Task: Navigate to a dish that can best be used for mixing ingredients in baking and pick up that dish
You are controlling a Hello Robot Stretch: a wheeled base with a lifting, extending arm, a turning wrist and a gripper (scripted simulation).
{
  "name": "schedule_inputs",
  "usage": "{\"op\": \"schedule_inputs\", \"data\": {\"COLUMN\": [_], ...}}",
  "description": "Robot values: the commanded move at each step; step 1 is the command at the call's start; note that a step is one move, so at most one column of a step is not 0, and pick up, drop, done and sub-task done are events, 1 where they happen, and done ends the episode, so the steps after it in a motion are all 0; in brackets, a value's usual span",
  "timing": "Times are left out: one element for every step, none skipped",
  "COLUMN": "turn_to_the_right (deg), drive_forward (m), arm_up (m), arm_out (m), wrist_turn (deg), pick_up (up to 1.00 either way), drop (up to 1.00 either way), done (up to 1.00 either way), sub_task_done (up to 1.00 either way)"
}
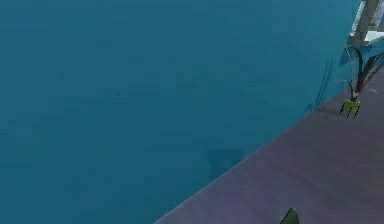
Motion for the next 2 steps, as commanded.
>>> {"op": "schedule_inputs", "data": {"turn_to_the_right": [0.0, 0.0], "drive_forward": [0.0, 0.0], "arm_up": [0.0, 0.0], "arm_out": [0.16, 0.0], "wrist_turn": [0.0, 45.0], "pick_up": [0.0, 0.0], "drop": [0.0, 0.0], "done": [0.0, 0.0], "sub_task_done": [0.0, 0.0]}}
